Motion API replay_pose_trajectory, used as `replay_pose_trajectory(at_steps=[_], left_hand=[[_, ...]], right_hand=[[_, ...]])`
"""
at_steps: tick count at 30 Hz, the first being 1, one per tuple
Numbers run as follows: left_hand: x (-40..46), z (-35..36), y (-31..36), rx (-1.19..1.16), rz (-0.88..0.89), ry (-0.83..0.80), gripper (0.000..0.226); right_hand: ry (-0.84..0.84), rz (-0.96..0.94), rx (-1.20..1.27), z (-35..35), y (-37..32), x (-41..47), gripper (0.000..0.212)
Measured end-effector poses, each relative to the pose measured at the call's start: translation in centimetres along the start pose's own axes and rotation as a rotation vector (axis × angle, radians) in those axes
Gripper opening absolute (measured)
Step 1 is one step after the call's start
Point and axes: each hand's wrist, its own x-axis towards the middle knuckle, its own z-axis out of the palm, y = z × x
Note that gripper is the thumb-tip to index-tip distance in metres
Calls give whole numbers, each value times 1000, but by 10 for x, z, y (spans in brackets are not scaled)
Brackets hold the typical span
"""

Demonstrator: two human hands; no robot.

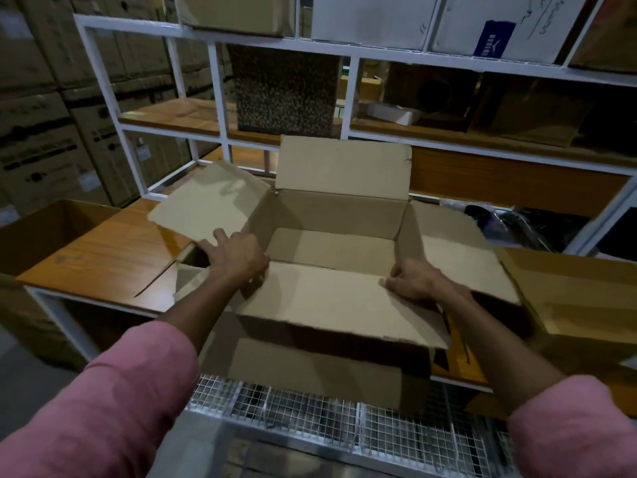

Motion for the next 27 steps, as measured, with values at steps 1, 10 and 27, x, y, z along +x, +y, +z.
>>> replay_pose_trajectory(at_steps=[1,10,27], left_hand=[[-2,1,4,-5,33,-7,31],[-29,-25,43,-79,234,-5,28],[-57,-9,101,-150,599,167,31]], right_hand=[[-1,10,-22,1,0,-1,36],[92,-124,46,-27,3,-22,46],[311,42,-41,-17,48,-11,56]])
